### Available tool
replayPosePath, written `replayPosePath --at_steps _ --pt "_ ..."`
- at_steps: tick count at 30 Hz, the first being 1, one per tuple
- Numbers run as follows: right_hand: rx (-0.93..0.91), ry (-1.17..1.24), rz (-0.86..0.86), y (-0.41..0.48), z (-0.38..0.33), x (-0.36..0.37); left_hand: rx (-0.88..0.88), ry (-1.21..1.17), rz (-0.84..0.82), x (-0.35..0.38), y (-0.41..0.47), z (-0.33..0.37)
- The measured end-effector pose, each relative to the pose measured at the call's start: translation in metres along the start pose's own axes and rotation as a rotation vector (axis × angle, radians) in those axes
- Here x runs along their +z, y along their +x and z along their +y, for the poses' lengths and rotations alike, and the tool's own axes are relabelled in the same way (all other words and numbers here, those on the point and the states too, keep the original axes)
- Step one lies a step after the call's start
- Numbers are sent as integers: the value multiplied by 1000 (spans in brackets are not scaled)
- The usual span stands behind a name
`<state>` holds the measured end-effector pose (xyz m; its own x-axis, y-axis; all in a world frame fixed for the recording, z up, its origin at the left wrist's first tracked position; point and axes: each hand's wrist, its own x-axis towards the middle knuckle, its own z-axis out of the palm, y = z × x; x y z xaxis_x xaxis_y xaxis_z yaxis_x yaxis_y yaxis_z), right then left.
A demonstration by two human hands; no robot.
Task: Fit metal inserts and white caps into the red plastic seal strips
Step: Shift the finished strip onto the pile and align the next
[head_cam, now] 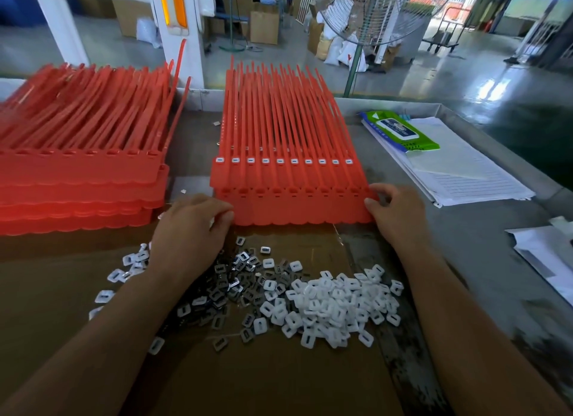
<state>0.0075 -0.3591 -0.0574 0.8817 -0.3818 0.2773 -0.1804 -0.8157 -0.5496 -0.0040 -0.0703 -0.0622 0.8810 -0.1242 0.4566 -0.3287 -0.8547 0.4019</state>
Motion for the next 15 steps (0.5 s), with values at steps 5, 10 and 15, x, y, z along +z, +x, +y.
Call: replayPosePath --at_steps 5,10,15 --pt "-31 -44 -30 1 2 4 10 -18 -155 -4 -2 2" --pt "-31 -70 -29 1 1 2 -23 -44 -222 -4 -3 5" --pt "-217 73 -54 -13 -36 -7 -49 -55 -260 -2 -2 5"
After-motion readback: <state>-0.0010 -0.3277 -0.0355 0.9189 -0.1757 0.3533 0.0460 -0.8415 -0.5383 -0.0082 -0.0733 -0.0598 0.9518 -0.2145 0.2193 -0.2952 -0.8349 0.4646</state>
